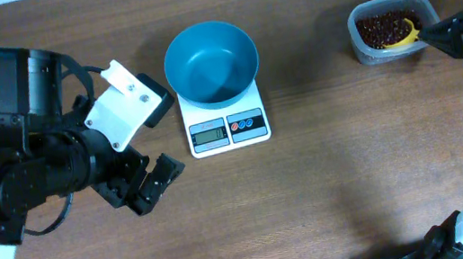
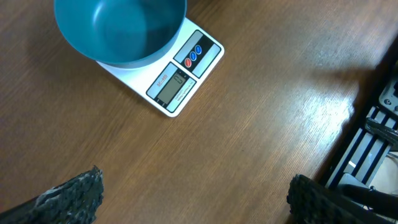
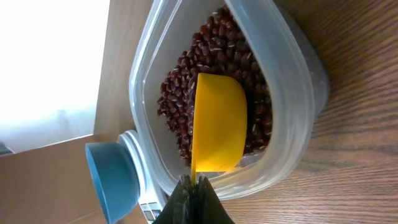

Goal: Scoop item into bowl and weigh 50g on scale
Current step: 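Drag the yellow scoop through the beans and tilt it upright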

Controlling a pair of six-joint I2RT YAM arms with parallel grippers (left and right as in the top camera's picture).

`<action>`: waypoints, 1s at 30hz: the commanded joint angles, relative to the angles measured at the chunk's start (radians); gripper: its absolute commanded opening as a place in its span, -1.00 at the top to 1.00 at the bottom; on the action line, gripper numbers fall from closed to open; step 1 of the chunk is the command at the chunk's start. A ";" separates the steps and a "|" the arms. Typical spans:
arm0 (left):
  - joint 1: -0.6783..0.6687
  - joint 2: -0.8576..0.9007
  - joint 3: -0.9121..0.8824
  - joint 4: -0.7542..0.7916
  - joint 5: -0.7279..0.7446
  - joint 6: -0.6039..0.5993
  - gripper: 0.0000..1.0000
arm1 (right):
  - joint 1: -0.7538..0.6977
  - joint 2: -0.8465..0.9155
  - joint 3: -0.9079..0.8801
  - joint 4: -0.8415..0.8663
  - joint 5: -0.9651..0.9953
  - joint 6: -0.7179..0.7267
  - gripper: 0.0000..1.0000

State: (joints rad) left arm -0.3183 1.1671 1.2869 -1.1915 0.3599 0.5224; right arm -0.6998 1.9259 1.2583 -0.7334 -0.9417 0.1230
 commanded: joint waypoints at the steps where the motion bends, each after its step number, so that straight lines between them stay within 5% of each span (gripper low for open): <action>1: -0.002 0.001 0.007 0.001 0.010 -0.013 -0.97 | -0.014 0.010 -0.011 -0.008 -0.056 -0.010 0.92; 22: -0.002 0.001 0.007 0.001 0.010 -0.013 -0.97 | -0.100 0.011 -0.011 -0.054 -0.274 -0.063 0.92; 24: -0.002 0.001 0.007 0.001 0.010 -0.013 -0.97 | -0.101 0.011 -0.011 -0.056 -0.139 -0.057 0.92; 30: -0.002 0.001 0.007 0.001 0.010 -0.013 -0.97 | -0.114 0.011 -0.011 -0.124 -0.203 -0.068 0.92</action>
State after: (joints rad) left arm -0.3183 1.1671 1.2869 -1.1912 0.3599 0.5224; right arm -0.7986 1.9259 1.2556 -0.8371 -1.1156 0.0746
